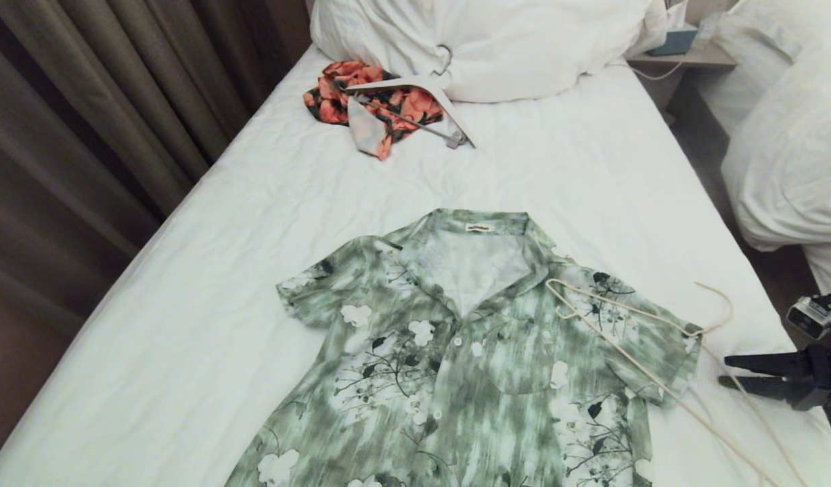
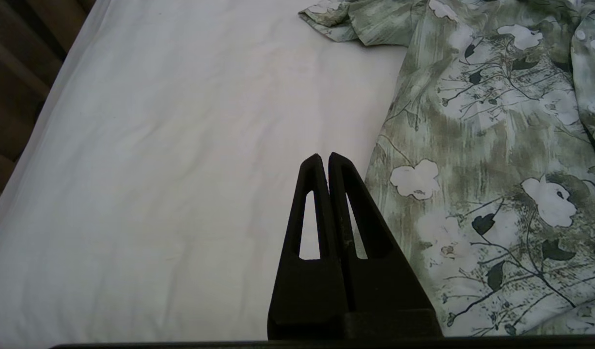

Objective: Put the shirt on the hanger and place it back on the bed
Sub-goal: Lift the shirt and hanger

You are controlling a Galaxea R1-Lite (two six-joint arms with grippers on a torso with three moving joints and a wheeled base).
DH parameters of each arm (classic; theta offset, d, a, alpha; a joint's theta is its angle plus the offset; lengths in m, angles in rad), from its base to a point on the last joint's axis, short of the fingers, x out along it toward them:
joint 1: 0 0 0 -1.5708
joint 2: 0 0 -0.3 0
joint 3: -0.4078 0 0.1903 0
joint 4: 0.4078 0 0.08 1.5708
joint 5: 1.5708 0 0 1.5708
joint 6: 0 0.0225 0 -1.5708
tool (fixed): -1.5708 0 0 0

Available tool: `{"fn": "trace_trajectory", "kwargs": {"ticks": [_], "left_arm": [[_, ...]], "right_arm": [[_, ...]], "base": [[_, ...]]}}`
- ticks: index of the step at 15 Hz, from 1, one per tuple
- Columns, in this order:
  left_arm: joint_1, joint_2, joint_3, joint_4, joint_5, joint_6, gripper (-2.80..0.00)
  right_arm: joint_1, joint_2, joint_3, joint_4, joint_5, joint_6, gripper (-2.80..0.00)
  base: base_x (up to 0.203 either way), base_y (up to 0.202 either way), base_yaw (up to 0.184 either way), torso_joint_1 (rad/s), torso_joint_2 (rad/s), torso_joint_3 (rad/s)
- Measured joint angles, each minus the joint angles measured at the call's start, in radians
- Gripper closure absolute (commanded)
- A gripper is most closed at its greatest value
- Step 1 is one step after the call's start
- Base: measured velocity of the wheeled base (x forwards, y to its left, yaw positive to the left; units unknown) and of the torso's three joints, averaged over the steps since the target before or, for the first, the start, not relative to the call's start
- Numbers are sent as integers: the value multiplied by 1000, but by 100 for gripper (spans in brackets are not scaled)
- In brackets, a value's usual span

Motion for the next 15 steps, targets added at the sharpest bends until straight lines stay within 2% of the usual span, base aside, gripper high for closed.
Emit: {"fn": "trace_trajectory", "kwargs": {"ticks": [3,7,8,15], "left_arm": [[0,0,0,0,0,0,0],[0,0,0,0,0,0,0],[0,0,0,0,0,0,0],[0,0,0,0,-1,0,0]], "right_arm": [[32,-5,23,-1,-1,-11,-280],[62,-11,58,-1,-2,-125,-280],[64,-12,61,-1,-2,-131,0],[42,-51,79,3,-5,-135,0]], "base": [[0,0,0,0,0,0],[0,0,0,0,0,0],[0,0,0,0,0,0],[0,0,0,0,0,0]]}}
